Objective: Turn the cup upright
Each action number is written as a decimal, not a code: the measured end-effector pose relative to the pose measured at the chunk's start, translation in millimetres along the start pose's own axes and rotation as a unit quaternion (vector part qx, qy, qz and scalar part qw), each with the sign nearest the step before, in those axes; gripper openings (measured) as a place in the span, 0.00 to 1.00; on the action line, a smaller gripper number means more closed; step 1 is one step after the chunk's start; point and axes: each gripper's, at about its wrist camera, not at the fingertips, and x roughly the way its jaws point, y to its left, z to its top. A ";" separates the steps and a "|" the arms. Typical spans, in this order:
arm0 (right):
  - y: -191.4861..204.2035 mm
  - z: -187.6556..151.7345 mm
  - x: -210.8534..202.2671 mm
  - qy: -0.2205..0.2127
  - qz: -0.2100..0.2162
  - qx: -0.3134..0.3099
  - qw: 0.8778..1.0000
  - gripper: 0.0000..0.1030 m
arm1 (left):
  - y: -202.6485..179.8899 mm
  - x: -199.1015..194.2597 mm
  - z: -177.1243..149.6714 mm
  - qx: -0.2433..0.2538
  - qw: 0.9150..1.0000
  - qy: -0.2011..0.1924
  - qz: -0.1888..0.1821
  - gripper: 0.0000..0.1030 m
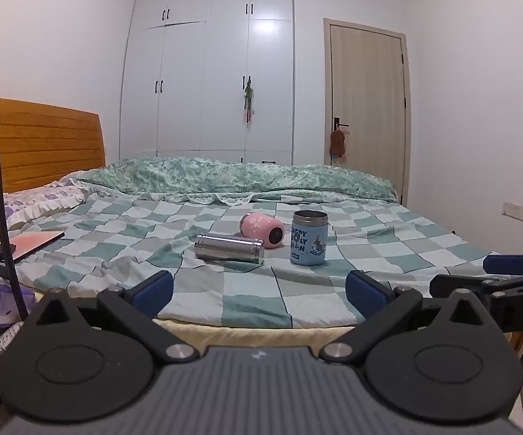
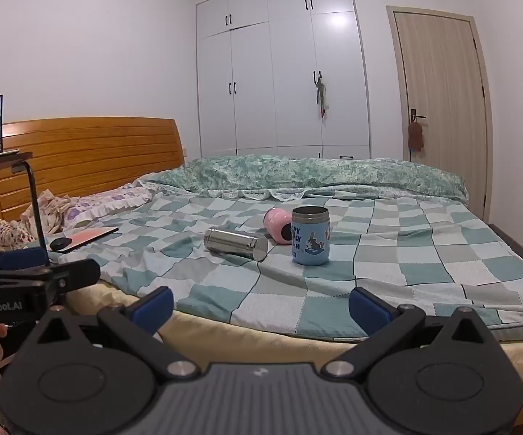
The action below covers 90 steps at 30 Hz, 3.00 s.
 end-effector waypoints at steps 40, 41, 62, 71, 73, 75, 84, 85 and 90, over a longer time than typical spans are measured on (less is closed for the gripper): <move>1.4 -2.6 -0.4 0.006 0.000 0.002 1.000 1.00 | -0.2 3.6 0.9 0.004 1.000 0.005 0.000 1.00; 1.9 -3.6 -1.2 0.006 0.000 0.002 1.000 1.00 | -0.2 4.1 1.2 0.004 1.000 0.006 0.000 1.00; -0.1 0.5 0.6 0.003 -0.001 0.003 1.000 1.00 | 0.9 5.5 0.6 0.001 1.000 0.005 0.001 1.00; 0.0 2.1 -0.8 0.002 -0.001 0.003 1.000 1.00 | 3.6 5.1 -1.0 -0.002 1.000 0.007 0.001 1.00; 0.1 2.1 -1.1 0.002 -0.002 0.004 1.000 1.00 | 3.1 5.4 -0.8 -0.002 1.000 0.009 0.000 1.00; -0.1 2.6 -0.8 0.003 -0.002 0.005 1.000 1.00 | 4.3 6.5 0.0 0.000 1.000 0.010 -0.001 1.00; -7.3 31.6 43.1 -0.020 0.009 -0.029 0.999 1.00 | 16.7 46.8 25.4 -0.006 1.000 0.017 0.019 1.00; -7.6 36.6 52.3 -0.018 0.012 -0.036 0.999 1.00 | 20.1 54.4 26.7 -0.015 0.999 0.026 0.023 1.00; -9.1 62.2 97.2 -0.012 0.043 -0.059 0.997 1.00 | 37.5 90.0 36.7 -0.046 0.997 0.051 0.025 1.00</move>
